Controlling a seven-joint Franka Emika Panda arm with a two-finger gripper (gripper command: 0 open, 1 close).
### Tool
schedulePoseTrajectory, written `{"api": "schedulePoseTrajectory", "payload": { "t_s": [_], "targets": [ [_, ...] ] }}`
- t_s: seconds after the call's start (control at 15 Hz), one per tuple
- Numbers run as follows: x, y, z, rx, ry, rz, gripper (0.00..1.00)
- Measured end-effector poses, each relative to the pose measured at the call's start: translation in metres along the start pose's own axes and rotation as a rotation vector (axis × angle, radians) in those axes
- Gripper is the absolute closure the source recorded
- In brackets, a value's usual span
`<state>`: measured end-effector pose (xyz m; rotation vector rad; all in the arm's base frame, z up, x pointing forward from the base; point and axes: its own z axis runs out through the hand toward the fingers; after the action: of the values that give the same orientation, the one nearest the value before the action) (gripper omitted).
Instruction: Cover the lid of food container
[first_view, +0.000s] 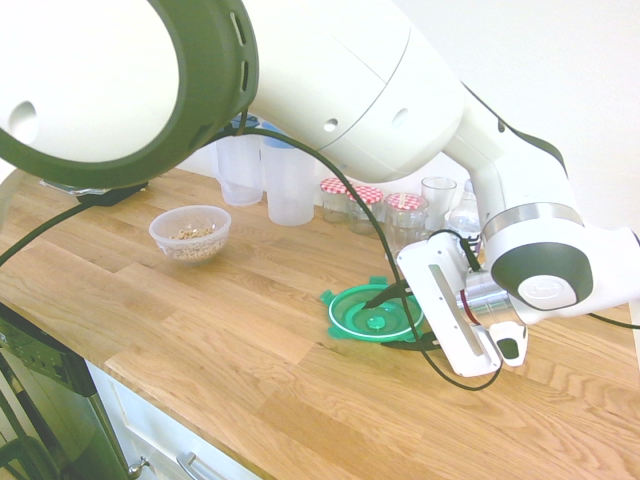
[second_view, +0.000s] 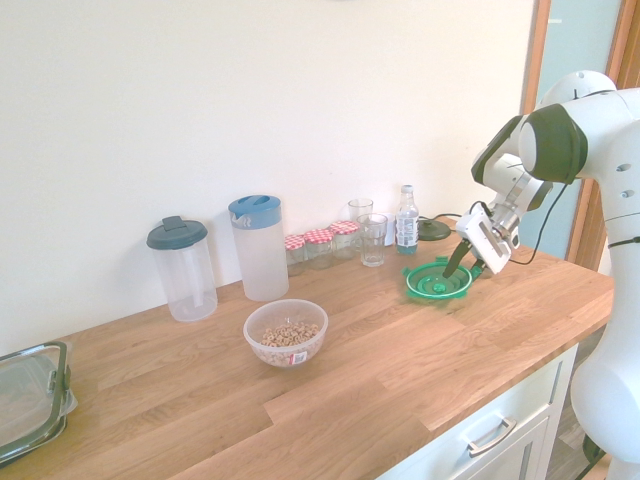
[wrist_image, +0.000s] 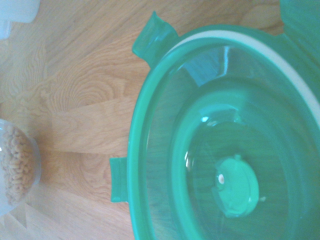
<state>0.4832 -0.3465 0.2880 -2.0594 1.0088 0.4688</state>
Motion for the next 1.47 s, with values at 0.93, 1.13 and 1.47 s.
{"api": "schedulePoseTrajectory", "payload": {
  "t_s": [0.93, 1.13, 1.47],
  "targets": [
    [0.003, 0.004, 0.005, -0.003, 0.013, -0.005, 1.00],
    [-0.003, -0.004, 0.000, -0.013, 0.023, -0.017, 1.00],
    [-0.061, -0.071, -0.044, -0.242, 0.167, -0.020, 1.00]
  ]
}}
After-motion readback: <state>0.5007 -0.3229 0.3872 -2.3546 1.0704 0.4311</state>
